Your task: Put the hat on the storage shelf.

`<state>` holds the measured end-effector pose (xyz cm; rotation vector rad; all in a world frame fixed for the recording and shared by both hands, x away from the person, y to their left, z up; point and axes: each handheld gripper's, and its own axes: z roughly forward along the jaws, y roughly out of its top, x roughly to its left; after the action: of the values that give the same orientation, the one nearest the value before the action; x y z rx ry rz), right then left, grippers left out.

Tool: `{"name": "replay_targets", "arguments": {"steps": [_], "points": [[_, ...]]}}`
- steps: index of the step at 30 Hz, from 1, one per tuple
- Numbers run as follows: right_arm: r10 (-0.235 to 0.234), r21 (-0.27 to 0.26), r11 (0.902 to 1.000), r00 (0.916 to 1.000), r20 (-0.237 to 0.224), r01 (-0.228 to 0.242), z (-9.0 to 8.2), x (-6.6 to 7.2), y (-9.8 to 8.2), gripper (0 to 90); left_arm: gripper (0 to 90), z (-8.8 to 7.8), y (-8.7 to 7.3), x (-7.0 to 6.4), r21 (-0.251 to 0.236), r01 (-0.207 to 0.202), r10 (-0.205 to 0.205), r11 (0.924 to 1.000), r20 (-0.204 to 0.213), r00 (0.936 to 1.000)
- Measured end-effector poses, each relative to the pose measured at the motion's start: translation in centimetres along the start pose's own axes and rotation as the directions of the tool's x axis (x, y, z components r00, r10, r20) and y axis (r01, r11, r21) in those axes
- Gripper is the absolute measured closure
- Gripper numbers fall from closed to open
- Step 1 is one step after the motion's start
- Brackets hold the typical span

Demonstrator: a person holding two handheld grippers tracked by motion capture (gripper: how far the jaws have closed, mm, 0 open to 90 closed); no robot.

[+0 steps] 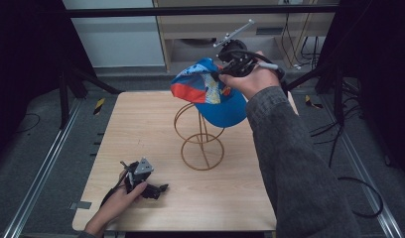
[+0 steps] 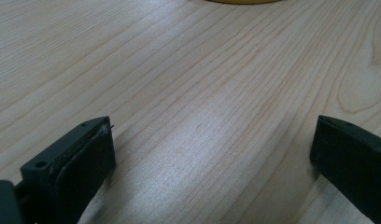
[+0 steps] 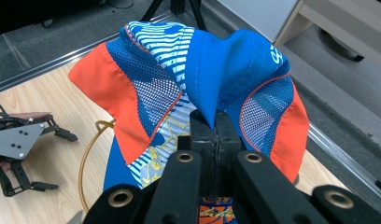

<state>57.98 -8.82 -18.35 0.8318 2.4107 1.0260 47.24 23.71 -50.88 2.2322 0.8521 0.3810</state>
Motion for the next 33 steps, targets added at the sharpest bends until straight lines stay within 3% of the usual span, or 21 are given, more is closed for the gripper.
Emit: {"name": "replay_targets", "arguments": {"steps": [33], "points": [[-0.027, 0.095, 0.9950, 0.9976, -0.063, 0.033, 4.9, 2.1, 0.1, 89.7, 0.0, 0.0, 0.0, 0.0, 0.000, -0.002, 0.002, 1.0000, 0.002, 1.0000]]}}
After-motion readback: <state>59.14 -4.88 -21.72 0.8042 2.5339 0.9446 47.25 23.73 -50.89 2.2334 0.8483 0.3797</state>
